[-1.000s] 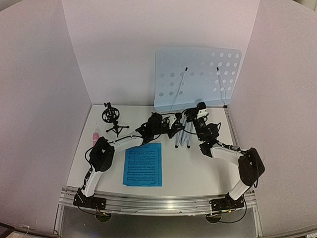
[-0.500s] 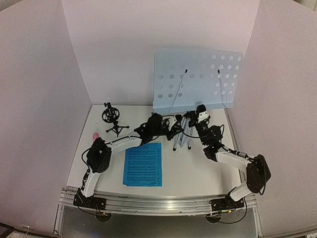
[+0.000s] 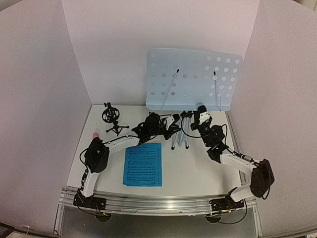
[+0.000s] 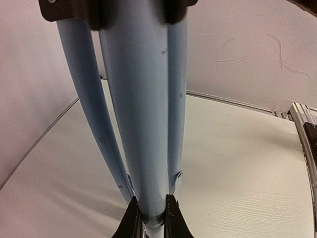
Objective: Set up the instrument practice props
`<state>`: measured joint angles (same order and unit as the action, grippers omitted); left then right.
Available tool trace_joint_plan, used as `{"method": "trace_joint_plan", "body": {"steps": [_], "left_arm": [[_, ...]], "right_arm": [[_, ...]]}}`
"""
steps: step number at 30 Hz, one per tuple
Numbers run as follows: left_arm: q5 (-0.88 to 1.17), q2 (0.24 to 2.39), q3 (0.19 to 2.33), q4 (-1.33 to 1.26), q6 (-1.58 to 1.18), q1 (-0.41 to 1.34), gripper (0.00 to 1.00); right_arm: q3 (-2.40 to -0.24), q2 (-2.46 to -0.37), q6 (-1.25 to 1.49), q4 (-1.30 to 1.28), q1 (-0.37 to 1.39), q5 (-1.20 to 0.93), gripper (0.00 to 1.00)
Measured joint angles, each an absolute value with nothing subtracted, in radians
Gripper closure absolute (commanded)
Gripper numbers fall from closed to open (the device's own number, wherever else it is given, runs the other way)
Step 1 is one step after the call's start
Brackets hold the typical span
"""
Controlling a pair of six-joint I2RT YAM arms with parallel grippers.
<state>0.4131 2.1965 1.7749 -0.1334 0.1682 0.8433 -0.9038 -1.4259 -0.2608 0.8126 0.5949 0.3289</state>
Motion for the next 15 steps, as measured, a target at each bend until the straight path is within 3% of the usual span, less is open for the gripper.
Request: {"method": "trace_joint_plan", "body": {"steps": [4,8,15], "left_arm": [[0.407,2.203,1.786,-0.129,0.186,0.843,1.0],[0.412,2.208,1.793,-0.128,0.192,0.842,1.0],[0.418,2.209,1.794,-0.129,0.193,0.841,1.0]], "right_arm": [[-0.894,-1.4,-0.257,0.767,0.594,0.326,0.99],[-0.894,-1.374,-0.247,0.713,0.593,0.313,0.82],[-0.889,-1.305,-0.214,0.553,0.593,0.256,0.7]]}}
